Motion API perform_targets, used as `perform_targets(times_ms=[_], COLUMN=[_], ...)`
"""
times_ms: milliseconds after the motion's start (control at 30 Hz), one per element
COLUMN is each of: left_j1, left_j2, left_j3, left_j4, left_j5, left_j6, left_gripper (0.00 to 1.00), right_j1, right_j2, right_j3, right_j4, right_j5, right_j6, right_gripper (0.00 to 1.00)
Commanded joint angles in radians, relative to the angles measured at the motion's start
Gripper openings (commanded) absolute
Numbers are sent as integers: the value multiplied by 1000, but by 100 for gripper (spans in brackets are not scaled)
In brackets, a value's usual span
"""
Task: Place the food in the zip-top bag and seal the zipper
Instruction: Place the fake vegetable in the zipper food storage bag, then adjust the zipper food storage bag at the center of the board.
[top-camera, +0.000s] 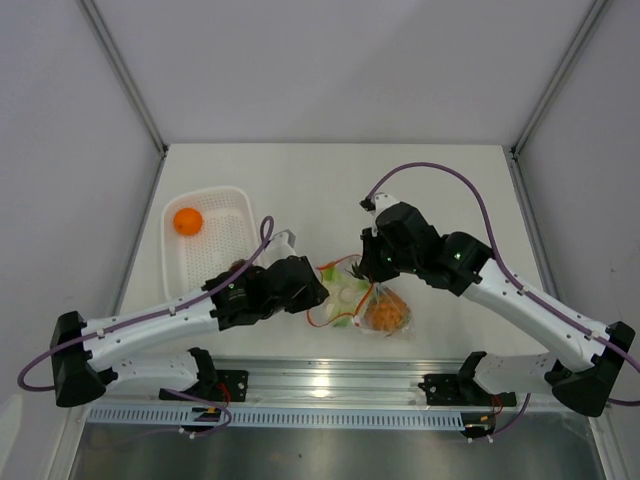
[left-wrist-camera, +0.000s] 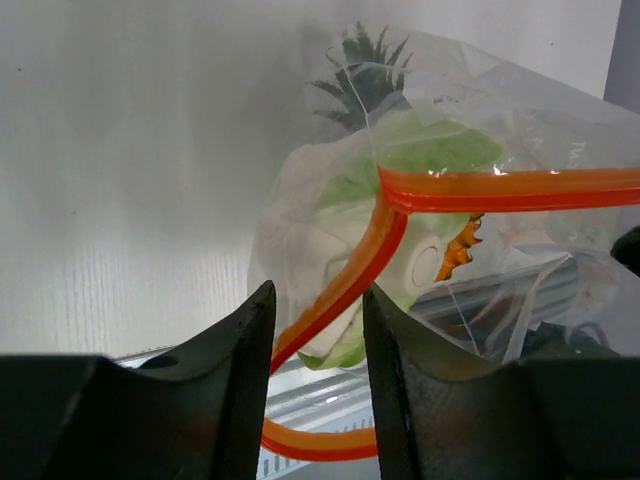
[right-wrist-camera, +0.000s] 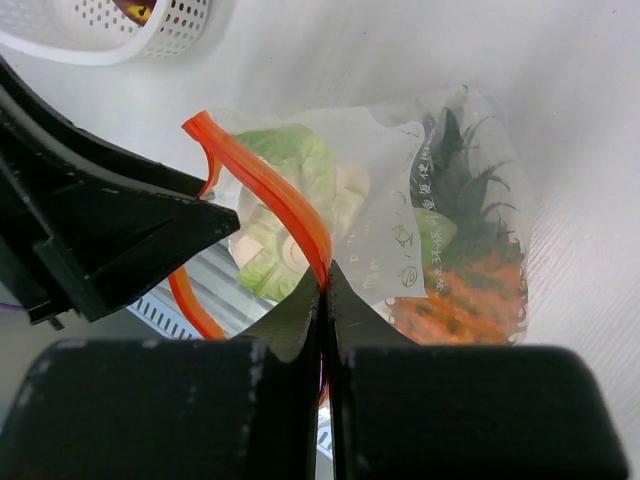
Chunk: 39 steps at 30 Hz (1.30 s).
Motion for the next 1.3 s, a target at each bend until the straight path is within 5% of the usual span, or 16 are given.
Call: perform_targets(times_ms=[0, 167, 533, 700, 933, 1267], left_j1=[-3, 0, 1, 12, 92, 80], left_j2=[25, 45, 7, -30, -19, -112], left_j3=[-12, 3, 287, 178, -78, 46], left_j4=[67, 93, 146, 182, 284, 263], left_j5=[16, 34, 141, 209, 290, 327], left_j6=[19, 59, 262, 191, 62, 160], left_gripper=[41, 1, 1, 1, 1, 0], right_j1=[-8, -19, -67, -64, -65, -35], right_j2=[-40, -49, -124, -167, -71, -98], right_j3=[0, -3, 118, 133, -107, 171], right_j4=[16, 10, -122, -124, 83, -93], right_j5=[-2, -2, 83, -21, -82, 35], right_j6=[-6, -10, -35, 5, 22, -12], right_gripper=[0, 0, 0, 0, 0, 0])
